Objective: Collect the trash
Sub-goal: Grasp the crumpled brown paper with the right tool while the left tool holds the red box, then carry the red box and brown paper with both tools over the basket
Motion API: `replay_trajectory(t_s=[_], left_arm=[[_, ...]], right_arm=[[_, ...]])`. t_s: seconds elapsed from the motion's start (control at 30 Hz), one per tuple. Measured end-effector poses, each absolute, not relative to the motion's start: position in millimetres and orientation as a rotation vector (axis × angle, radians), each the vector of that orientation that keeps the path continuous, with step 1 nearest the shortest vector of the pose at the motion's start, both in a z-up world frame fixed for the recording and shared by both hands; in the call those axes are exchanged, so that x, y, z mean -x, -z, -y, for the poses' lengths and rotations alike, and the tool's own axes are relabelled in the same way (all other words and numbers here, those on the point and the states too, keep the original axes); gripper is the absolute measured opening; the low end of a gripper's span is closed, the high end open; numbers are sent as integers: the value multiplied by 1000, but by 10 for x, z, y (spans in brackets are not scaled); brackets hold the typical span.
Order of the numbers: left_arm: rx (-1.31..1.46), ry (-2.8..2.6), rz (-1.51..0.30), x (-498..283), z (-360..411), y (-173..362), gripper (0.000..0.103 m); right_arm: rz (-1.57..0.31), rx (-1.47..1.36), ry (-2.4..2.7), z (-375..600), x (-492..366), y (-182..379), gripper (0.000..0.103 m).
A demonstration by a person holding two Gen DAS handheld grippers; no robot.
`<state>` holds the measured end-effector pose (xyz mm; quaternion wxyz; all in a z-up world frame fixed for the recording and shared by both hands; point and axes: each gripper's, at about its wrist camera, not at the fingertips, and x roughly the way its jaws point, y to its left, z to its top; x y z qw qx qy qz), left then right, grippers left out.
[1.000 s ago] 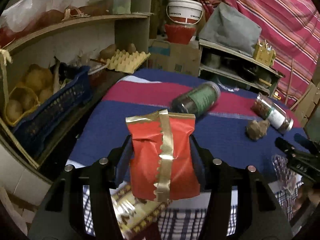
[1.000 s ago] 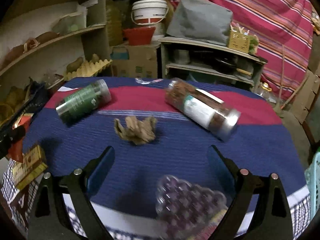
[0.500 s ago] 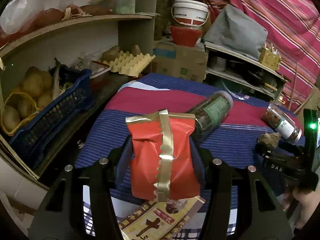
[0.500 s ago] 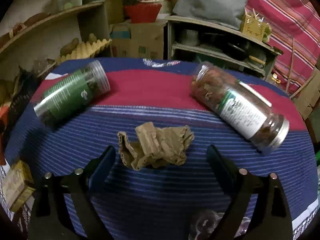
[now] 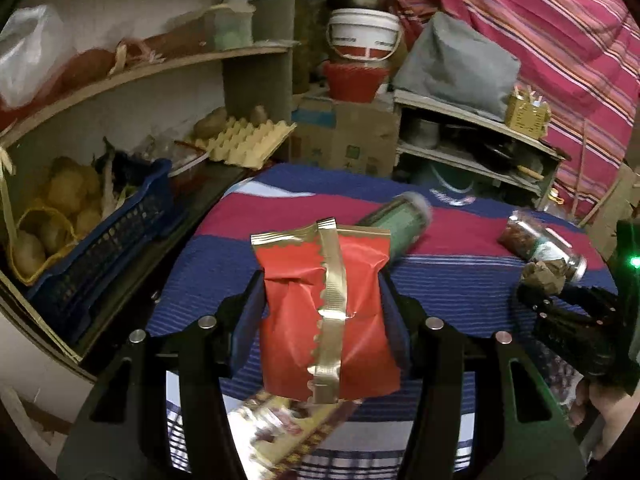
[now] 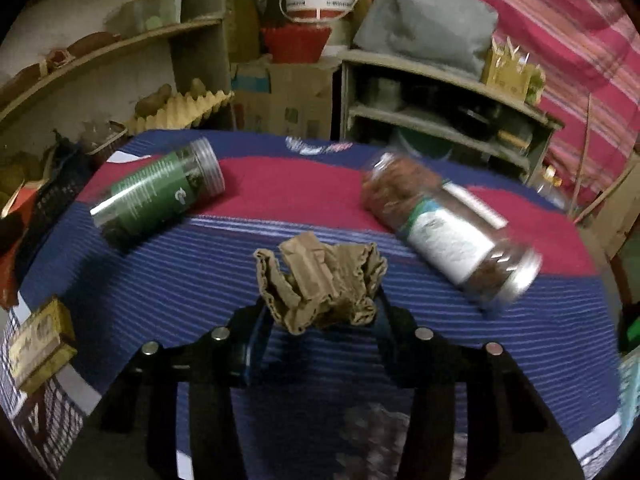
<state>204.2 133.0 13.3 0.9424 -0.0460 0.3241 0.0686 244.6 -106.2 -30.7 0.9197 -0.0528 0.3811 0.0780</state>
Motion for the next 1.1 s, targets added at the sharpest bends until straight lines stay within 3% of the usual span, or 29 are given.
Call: replay_trajectory(t_s=[0.43,1.1], left_arm=[[34,2,-609,-1916,-199,-423,54],[-77,349,-575,-1624,2163,-527,54]], right_arm=[[-661,44,-24,2396,-1760,-253,47],[-601,-51,336,4528,-578,-377,47]])
